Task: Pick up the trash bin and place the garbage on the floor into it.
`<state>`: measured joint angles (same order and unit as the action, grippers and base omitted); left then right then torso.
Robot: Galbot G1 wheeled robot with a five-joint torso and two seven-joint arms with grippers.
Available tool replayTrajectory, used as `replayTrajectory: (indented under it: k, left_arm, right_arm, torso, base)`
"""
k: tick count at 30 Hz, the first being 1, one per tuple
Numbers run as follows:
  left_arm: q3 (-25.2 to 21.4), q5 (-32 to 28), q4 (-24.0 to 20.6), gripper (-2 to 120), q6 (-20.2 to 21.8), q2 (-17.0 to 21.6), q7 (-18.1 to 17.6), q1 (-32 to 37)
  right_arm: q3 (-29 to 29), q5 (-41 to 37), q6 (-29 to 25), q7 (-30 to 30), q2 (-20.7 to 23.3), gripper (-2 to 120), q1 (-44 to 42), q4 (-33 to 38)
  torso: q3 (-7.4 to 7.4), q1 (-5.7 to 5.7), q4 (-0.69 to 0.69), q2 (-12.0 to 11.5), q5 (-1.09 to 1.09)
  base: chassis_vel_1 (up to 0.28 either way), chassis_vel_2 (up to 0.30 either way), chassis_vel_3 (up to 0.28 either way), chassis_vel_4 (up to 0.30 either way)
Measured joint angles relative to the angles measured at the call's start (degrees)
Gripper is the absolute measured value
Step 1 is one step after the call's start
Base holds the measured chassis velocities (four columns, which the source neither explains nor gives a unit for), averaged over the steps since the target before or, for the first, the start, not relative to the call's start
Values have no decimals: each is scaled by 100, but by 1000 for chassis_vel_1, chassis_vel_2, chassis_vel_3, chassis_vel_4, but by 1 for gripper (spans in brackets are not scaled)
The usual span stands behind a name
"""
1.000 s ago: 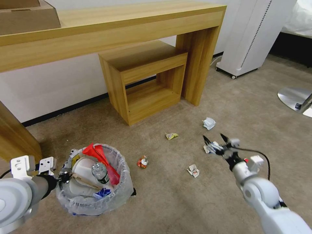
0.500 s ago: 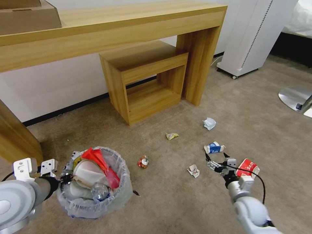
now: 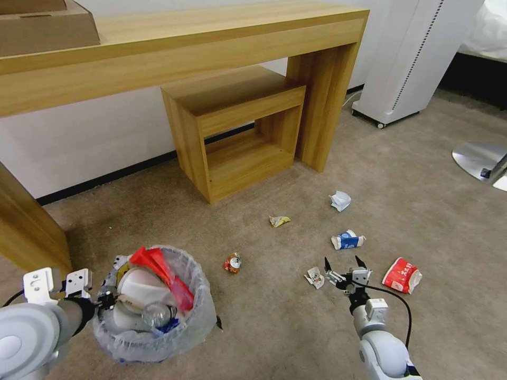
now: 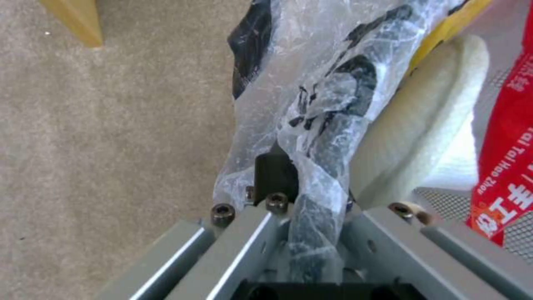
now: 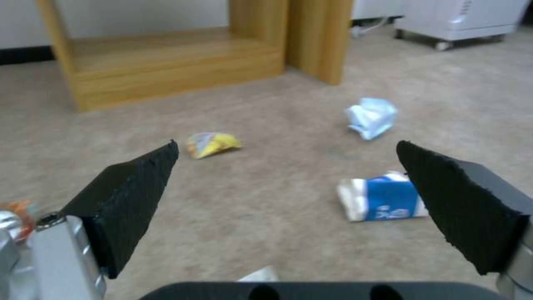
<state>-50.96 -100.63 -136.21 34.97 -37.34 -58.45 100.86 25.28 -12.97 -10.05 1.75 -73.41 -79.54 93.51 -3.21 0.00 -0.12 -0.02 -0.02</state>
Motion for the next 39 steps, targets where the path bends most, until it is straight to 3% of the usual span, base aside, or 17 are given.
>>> replayTrajectory:
  k: [8,22,39]
  left_arm:
    - [-306,67,-150,0,31,-220,-29,289]
    - [-668,262,-420,0,15,-400,-54,726]
    - [-692,661,-494,0,42,-624,37,1035]
  right_arm:
    - [-367,-78,-141,-219,52,100,78,-79]
    - [-1208,-438,-205,-339,633,100,559,-92]
    - [-1980,-556,-257,-279,965,100,1272,-353]
  torso:
    - [0,0,1,0,1]
    - [-1,0,1,0,2]
    - [-1,0,0,-1,1]
  base:
    - [0,0,0,0]
    - [-52,57,51,-49]
    - [-131,118,121,-125]
